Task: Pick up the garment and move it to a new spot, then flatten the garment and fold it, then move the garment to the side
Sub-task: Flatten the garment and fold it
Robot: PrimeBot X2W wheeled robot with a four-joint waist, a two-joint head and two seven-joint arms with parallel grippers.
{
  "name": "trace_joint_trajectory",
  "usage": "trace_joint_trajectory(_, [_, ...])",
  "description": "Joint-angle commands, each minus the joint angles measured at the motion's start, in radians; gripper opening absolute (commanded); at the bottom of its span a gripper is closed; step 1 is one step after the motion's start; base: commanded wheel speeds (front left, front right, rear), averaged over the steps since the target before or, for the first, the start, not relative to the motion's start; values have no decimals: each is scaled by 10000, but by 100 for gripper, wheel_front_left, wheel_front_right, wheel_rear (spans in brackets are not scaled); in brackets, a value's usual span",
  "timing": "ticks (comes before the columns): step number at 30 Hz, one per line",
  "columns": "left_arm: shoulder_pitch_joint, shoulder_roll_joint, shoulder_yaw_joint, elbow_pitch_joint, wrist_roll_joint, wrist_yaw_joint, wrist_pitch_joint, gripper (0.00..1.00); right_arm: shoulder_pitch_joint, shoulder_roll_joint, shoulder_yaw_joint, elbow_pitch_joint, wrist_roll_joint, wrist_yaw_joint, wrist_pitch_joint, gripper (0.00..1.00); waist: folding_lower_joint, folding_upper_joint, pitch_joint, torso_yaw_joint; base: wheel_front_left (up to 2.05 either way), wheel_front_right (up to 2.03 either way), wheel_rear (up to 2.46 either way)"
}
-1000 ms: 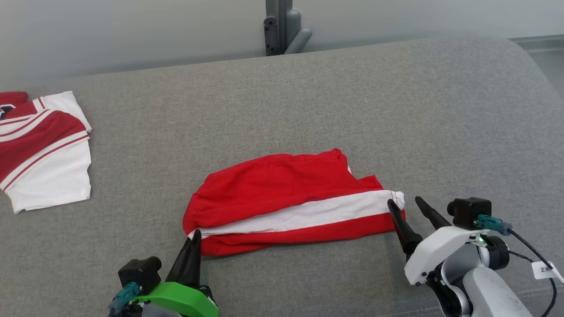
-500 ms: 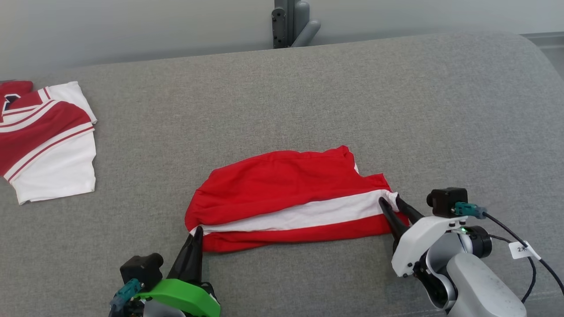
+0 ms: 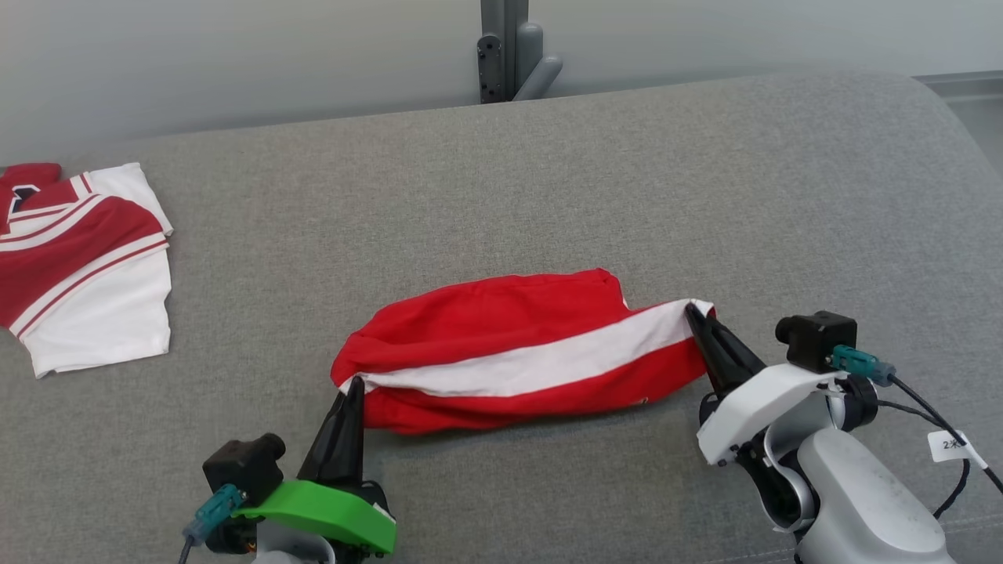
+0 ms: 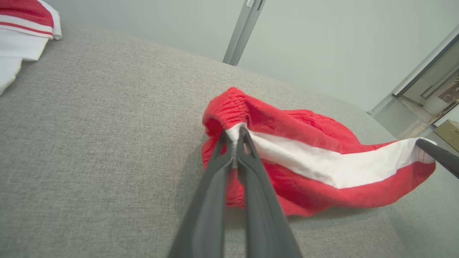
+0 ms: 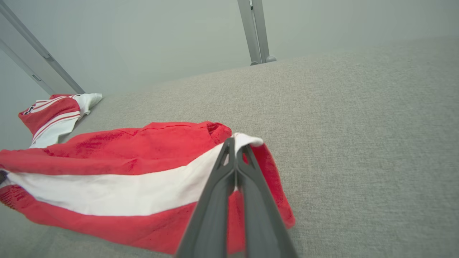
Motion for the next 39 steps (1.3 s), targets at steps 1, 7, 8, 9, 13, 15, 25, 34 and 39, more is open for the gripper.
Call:
trace_joint_trajectory(1, [22,37,-57,-322,-339,-16,-8,0,11,-117,-3,-338,131,1,-160,0,0,65,-189,-60,0,0,0])
trace_joint_trajectory(7, [-65,419,-397,-1582,-879,-17,87,0,353,-379,-290,-1880,422,1,-289,0,0,65,-690,-192,0,0,0])
trace_joint_trajectory(8, [-65,419,-397,-1582,-879,-17,87,0,353,-379,-290,-1880,422,1,-289,0,0,65,-690,-192,0,0,0])
trace_joint_trajectory(9, [-98,528,-439,-1871,-924,-17,151,0,416,-418,-370,-2177,441,1,-262,0,0,65,-775,-217,0,0,0])
trace_joint_trajectory(13, [-163,912,-436,-3132,-1043,-17,563,0,693,-473,-746,-3524,645,1,-54,0,0,65,-1072,-310,0,0,0])
trace_joint_trajectory(15, [-244,1092,-389,-3832,-1137,18,856,0,822,-554,-970,-4249,679,1,83,0,0,65,-1178,-349,0,0,0])
trace_joint_trajectory(25, [-1034,1552,180,-6739,-2460,402,2778,0,1286,-414,-2104,-7233,811,1,1212,0,0,65,-1368,-520,0,0,0])
trace_joint_trajectory(34, [-3021,2099,437,-6431,-3200,673,4542,0,436,-324,-2358,-7483,554,2,2159,0,0,65,-646,-594,0,0,0])
trace_joint_trajectory(39, [-5268,2443,272,-4695,-3005,668,5562,0,-1773,-305,-2013,-6089,479,1,2201,0,0,65,661,-694,0,0,0])
